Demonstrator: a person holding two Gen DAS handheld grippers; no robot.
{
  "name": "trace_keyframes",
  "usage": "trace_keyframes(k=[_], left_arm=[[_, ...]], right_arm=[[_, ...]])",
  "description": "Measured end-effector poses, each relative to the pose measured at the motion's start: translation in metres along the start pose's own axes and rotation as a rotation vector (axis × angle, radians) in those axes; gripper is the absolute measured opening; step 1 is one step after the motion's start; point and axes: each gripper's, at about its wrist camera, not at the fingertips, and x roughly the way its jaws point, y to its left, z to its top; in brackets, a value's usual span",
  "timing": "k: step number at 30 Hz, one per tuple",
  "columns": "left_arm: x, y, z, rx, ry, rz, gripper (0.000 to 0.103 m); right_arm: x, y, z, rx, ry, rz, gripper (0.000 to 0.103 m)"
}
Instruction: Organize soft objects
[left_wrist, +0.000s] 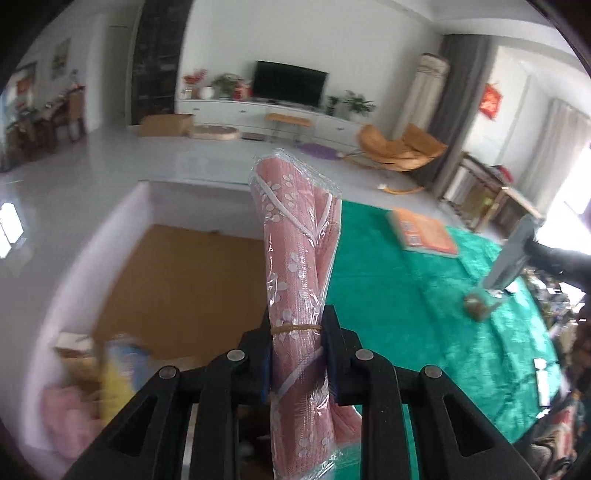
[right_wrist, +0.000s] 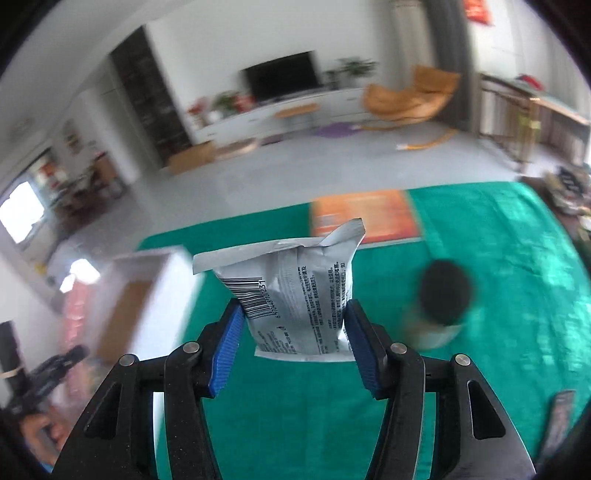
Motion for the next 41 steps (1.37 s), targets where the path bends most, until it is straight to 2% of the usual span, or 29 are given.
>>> trace_keyframes(k=[2,3,4,5,6,7,9,12,16,20,24,27,29,35,41], left_arm=[[-0.007,0.025,-0.009,-0.016,0.002,0.095,0.031],[-0.01,0.035,-0.014,-0.021,0.005,0.134,0.043],[-0.011,0.041,-0.017,-0.024,0.008,0.163,0.067],[-0.014,0.047,-0.021,-0.032,0.001,0.194,0.08],[-0.019,0.053,-0.024,-0.041,-0.017,0.221,0.098],[-0.025,0.056,-0.028,-0.049,-0.045,0.246,0.102],[-0.036,0.061,-0.033,-0.057,-0.074,0.27,0.102],[-0.048,0.065,-0.04,-0.075,-0.099,0.296,0.103],[-0.061,0.07,-0.047,-0.105,-0.125,0.341,0.103],[-0.068,0.078,-0.05,-0.216,-0.108,0.302,0.103],[-0.071,0.082,-0.058,-0.315,-0.069,0.227,0.103],[-0.074,0.087,-0.065,-0.393,-0.086,0.203,0.103],[-0.074,0.083,-0.067,-0.379,-0.081,0.242,0.103],[-0.074,0.063,-0.071,-0.209,-0.079,0.397,0.103],[-0.076,0.051,-0.075,-0.168,-0.122,0.417,0.103]], right_arm=[[0.014,0.061,-0.01,-0.046,0.048,0.135,0.058],[0.022,0.098,-0.019,-0.073,0.078,0.212,0.058],[0.028,0.124,-0.027,-0.095,0.101,0.266,0.058],[0.033,0.149,-0.034,-0.12,0.123,0.31,0.058],[0.039,0.182,-0.045,-0.156,0.148,0.358,0.061],[0.044,0.203,-0.052,-0.174,0.158,0.39,0.065],[0.052,0.236,-0.065,-0.198,0.174,0.457,0.078],[0.061,0.264,-0.081,-0.246,0.202,0.456,0.078],[0.056,0.257,-0.089,-0.305,0.17,0.381,0.078],[0.048,0.23,-0.094,-0.358,0.141,0.298,0.078],[0.044,0.239,-0.109,-0.442,0.131,0.209,0.078],[0.043,0.245,-0.12,-0.486,0.145,0.188,0.078],[0.038,0.248,-0.124,-0.511,0.147,0.181,0.078],[0.032,0.256,-0.129,-0.552,0.133,0.158,0.078],[0.03,0.259,-0.132,-0.558,0.122,0.163,0.078]])
